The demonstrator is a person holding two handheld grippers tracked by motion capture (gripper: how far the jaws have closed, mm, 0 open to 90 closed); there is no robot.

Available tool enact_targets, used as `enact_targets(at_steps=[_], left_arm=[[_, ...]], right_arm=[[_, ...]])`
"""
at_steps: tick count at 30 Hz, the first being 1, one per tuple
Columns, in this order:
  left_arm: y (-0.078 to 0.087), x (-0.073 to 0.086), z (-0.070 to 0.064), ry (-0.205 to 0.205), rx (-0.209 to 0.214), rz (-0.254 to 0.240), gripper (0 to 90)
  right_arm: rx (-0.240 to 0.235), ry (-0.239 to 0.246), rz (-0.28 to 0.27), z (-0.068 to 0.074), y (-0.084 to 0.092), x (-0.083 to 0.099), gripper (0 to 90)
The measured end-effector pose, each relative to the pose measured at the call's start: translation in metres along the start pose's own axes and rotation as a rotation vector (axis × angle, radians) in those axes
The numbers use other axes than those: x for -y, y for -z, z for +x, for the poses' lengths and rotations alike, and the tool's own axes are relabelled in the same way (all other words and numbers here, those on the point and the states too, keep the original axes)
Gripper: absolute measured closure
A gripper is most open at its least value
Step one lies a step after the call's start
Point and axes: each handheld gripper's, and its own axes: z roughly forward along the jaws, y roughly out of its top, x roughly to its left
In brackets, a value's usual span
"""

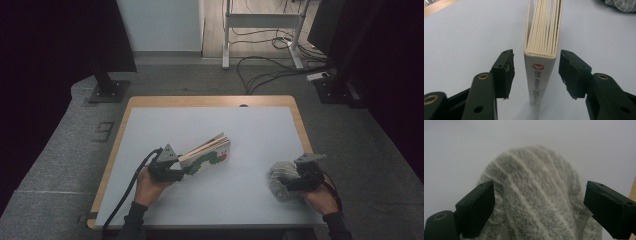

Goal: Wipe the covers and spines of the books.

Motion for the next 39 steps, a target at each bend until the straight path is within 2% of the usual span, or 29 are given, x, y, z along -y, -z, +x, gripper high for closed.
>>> enact_targets(at_steps=[3,8,12,17,21,25,29,39], left_arm=[[0.000,0.000,0.000,0.000,-0.006,0.002,43.5],[0.001,0.001,0.000,0.004,-0.007,0.000,42.8],[0.002,0.002,0.000,0.005,-0.007,0.000,42.6],[0.001,0.002,0.001,0.011,-0.005,0.000,41.5],[0.002,0.002,0.001,0.012,-0.007,0.000,41.1],[0.002,0.003,0.002,0.011,-0.007,0.002,40.6],[0.003,0.003,0.002,0.010,-0.007,0.003,40.2],[0.002,0.004,0.001,0.009,-0.006,0.003,40.1]], right_arm=[[-0.008,0.012,0.028,-0.001,-0.006,0.008,24.3],[-0.023,-0.002,0.015,-0.001,-0.007,0.012,45.9],[-0.028,-0.005,0.010,-0.002,-0.004,0.012,56.2],[-0.025,-0.011,-0.032,0.000,0.009,0.005,57.5],[-0.037,0.013,-0.070,0.004,0.023,-0.010,57.3],[-0.063,0.052,-0.093,0.014,0.029,-0.025,57.2],[-0.086,0.089,-0.107,0.026,0.027,-0.038,57.0],[-0.147,0.148,-0.118,0.050,0.011,-0.060,56.9]])
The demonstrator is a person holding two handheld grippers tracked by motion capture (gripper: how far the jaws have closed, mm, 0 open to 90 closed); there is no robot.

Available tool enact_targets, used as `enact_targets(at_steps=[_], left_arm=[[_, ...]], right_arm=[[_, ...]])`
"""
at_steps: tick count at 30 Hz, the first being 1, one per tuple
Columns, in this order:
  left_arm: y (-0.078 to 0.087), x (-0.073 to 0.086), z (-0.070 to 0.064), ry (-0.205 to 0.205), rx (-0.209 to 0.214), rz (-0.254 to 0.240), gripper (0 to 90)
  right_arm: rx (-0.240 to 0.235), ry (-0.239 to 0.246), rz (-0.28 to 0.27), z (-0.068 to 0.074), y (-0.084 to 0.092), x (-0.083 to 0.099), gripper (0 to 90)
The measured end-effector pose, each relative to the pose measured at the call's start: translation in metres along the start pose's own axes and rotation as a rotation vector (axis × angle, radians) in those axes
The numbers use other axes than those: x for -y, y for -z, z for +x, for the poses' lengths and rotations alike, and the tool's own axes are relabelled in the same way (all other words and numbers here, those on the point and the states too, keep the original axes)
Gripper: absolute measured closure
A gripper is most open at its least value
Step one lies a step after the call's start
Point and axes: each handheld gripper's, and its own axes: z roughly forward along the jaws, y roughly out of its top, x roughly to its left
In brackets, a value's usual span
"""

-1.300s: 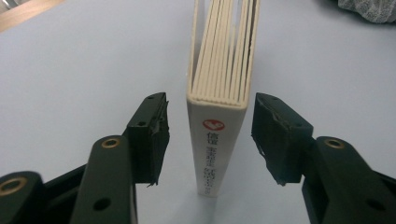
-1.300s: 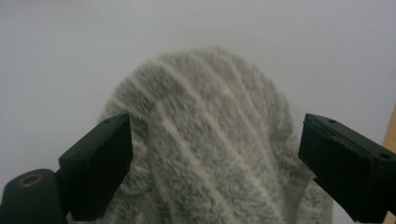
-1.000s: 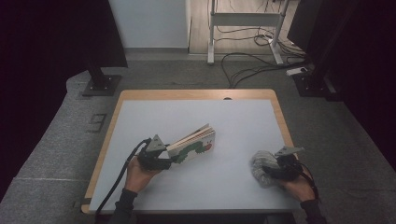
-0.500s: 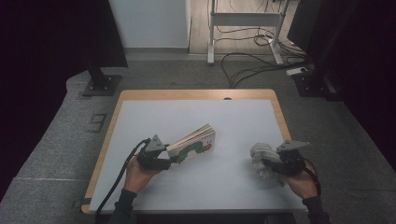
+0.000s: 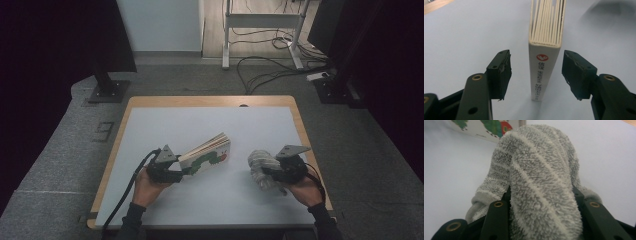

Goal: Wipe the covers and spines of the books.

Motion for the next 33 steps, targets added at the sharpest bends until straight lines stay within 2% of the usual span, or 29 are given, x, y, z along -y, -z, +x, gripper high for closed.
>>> enact_targets(at_steps=[10,17,23,28,33], left_arm=[[0.002,0.001,0.001,-0.001,-0.001,-0.002,41.0],[0.005,0.000,0.002,-0.003,-0.003,-0.013,44.8],[0.008,0.000,0.002,-0.017,-0.009,-0.019,53.9],[0.009,0.000,0.002,-0.027,0.005,-0.017,63.2],[0.009,0.000,0.002,-0.032,0.014,-0.016,66.9]], right_arm=[[-0.074,0.065,0.002,0.024,-0.031,-0.022,56.9],[-0.132,0.110,-0.002,0.047,-0.053,-0.037,56.9],[-0.180,0.149,0.001,0.066,-0.071,-0.050,56.7],[-0.214,0.174,0.009,0.082,-0.086,-0.057,56.5],[-0.244,0.197,0.022,0.096,-0.102,-0.062,56.4]])
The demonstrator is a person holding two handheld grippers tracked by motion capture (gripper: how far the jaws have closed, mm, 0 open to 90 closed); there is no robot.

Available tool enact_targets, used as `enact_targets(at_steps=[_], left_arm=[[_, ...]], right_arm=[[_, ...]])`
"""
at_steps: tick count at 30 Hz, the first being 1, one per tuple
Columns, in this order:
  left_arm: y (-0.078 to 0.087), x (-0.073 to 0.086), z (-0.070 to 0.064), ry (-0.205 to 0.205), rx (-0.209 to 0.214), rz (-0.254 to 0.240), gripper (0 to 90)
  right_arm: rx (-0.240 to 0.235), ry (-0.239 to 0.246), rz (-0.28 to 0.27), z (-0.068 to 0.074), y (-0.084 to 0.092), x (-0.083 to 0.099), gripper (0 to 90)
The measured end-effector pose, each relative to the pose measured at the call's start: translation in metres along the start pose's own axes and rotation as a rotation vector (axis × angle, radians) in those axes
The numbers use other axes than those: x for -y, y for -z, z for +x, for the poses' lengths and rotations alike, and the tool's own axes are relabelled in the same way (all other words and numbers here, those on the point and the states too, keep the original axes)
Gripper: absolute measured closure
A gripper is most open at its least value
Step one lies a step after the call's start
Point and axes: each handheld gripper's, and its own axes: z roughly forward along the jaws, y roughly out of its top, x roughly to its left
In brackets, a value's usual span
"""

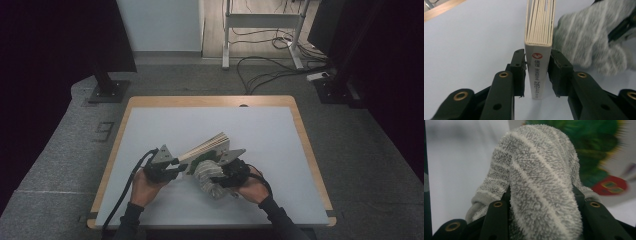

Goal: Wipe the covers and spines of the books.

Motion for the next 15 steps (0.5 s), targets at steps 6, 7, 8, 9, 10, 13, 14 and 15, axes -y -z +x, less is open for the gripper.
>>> enact_targets(at_steps=[6,7,8,9,10,13,14,15], left_arm=[[0.000,0.000,0.000,-0.006,-0.003,0.004,67.3],[0.000,0.000,0.000,-0.006,-0.004,0.004,67.2],[0.000,0.000,0.000,-0.003,-0.003,0.001,67.2],[-0.001,0.000,0.000,-0.004,-0.003,0.001,67.1],[-0.001,0.000,0.000,-0.004,-0.003,0.002,67.0],[-0.001,0.000,0.000,-0.007,-0.003,0.005,66.4],[-0.001,0.000,0.000,-0.007,-0.004,0.005,66.1],[-0.001,0.000,0.000,-0.006,-0.003,0.005,65.9]], right_arm=[[-0.036,0.033,0.005,0.012,-0.023,-0.008,55.4],[-0.038,0.039,0.005,0.014,-0.028,-0.008,54.7],[-0.039,0.045,0.009,0.016,-0.032,-0.009,53.9],[-0.041,0.053,0.014,0.018,-0.037,-0.008,52.9],[-0.044,0.058,0.022,0.019,-0.041,-0.008,51.8],[-0.046,0.069,0.047,0.023,-0.049,-0.007,46.5],[-0.043,0.070,0.047,0.023,-0.049,-0.007,43.4],[-0.042,0.068,0.043,0.023,-0.047,-0.008,39.4]])
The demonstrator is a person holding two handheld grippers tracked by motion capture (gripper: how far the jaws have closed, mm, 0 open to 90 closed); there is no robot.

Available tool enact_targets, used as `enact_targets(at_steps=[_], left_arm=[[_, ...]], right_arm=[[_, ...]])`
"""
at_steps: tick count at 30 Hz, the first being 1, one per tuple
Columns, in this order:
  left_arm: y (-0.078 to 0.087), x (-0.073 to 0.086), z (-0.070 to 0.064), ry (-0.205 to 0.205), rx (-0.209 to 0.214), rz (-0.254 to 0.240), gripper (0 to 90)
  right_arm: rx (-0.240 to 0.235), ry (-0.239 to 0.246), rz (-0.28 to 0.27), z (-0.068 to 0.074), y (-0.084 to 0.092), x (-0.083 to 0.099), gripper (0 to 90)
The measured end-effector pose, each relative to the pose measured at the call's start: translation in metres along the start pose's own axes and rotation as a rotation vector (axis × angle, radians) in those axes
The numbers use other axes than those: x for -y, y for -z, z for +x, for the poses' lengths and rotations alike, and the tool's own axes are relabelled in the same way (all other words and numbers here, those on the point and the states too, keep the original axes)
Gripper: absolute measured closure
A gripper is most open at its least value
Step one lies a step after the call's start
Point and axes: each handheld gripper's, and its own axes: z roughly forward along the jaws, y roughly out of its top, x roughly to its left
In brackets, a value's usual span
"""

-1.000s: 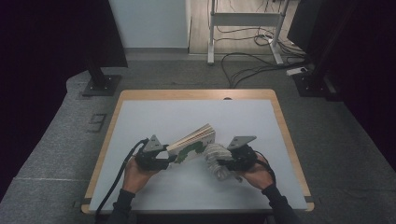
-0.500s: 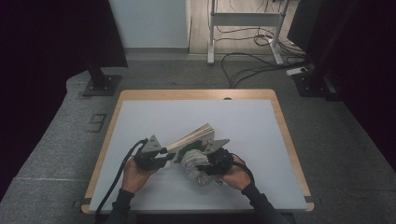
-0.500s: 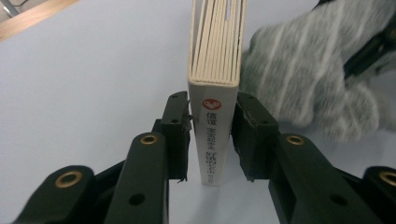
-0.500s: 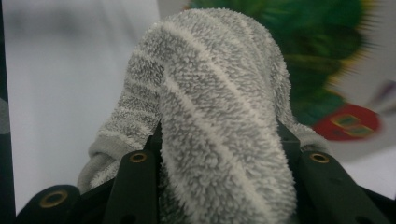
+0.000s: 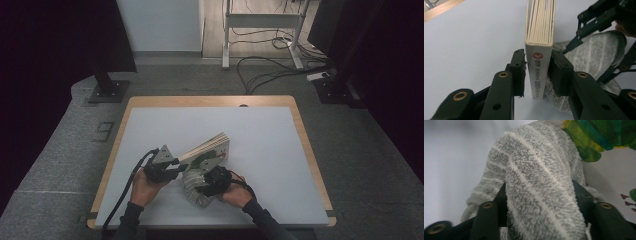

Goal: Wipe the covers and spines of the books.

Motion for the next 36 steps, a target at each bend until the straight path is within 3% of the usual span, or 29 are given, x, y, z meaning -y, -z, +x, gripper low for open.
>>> enact_targets(at_steps=[5,11,24,29,36], left_arm=[[0.000,0.000,0.000,0.005,0.003,-0.006,64.9],[-0.002,0.000,0.000,0.004,0.004,0.002,63.6],[-0.001,0.000,-0.001,0.007,0.011,0.000,62.7],[-0.002,0.001,-0.001,0.007,0.011,0.003,62.1],[0.000,0.001,-0.001,0.006,0.014,-0.001,62.9]], right_arm=[[-0.003,-0.018,-0.050,-0.001,0.017,-0.007,23.7],[0.023,-0.028,-0.087,-0.004,0.039,-0.013,18.9],[0.184,-0.165,-0.154,-0.054,0.075,0.013,16.6],[0.221,-0.203,-0.163,-0.072,0.074,0.017,13.2],[0.200,-0.183,-0.187,-0.090,0.060,0.010,12.2]])
